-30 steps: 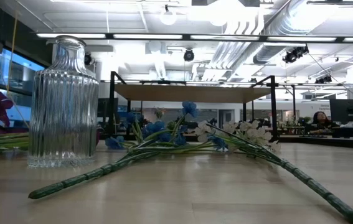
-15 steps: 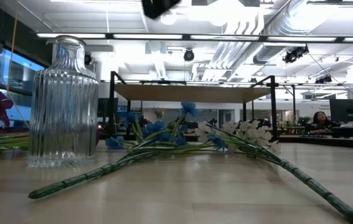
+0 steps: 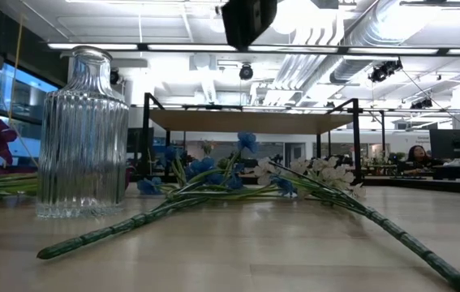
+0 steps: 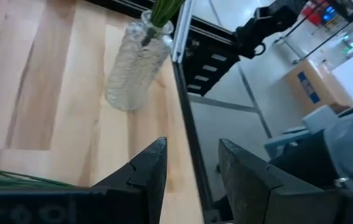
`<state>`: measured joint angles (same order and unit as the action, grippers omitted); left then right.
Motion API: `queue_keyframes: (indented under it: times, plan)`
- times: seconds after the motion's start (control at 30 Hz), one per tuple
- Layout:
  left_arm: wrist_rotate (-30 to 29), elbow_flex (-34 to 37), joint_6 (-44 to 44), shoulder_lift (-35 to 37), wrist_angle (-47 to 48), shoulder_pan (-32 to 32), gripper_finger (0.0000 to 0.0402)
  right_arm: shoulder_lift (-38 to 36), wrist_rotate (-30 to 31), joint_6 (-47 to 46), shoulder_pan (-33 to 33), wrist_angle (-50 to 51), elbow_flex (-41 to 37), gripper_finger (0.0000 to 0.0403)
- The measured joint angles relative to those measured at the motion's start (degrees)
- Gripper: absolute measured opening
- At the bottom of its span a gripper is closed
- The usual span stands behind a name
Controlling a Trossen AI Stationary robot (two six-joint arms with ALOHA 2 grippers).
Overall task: Pick and place flowers into a vace then onto a shelf
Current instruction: Adjust the right transparent vase
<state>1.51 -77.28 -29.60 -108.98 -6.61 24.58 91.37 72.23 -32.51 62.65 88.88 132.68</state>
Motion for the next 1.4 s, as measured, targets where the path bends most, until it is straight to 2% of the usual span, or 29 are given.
queue_keyframes:
  times: [0.2,0.4,0.57,0.63,0.83,0.93,1.1,1.17,1.4]
  plan:
    - [-0.1,0.0,6.0,-0.1,0.3,-1.2,0.0179,0.0,-2.1,-1.0,0.0,-0.4,0.0,0.0134]
    - [0.8,0.0,8.5,-0.1,4.3,-5.0,0.0179,0.0,0.0,-0.9,0.0,-2.7,0.0,0.0134]
    - [4.2,-0.1,9.7,-0.8,-4.3,-5.8,0.0179,0.0,0.4,-1.0,0.0,-4.0,0.0,0.0134]
    - [5.0,0.0,9.9,-1.3,-4.8,-5.5,0.0179,0.0,0.4,-1.0,0.0,-4.6,0.0,0.0134]
    - [8.5,-0.9,9.8,-6.7,-12.0,-5.5,0.0179,0.0,0.5,-0.2,0.0,-7.4,0.0,0.0134]
    - [9.4,-2.0,10.1,-8.7,-11.0,-5.4,0.0179,0.0,0.5,0.0,0.0,-8.1,0.0,0.0134]
    - [9.6,-5.8,12.8,-11.7,-15.5,-5.1,0.0179,0.0,0.6,0.0,0.0,-8.8,0.0,0.0134]
    - [9.9,-6.9,14.1,-12.1,-13.5,-5.1,0.0179,0.0,0.8,0.2,0.0,-9.2,0.0,0.0134]
    - [10.0,-10.5,15.0,-15.2,-14.8,-5.1,0.0179,0.0,0.9,0.0,0.0,-10.2,0.0,0.0134]
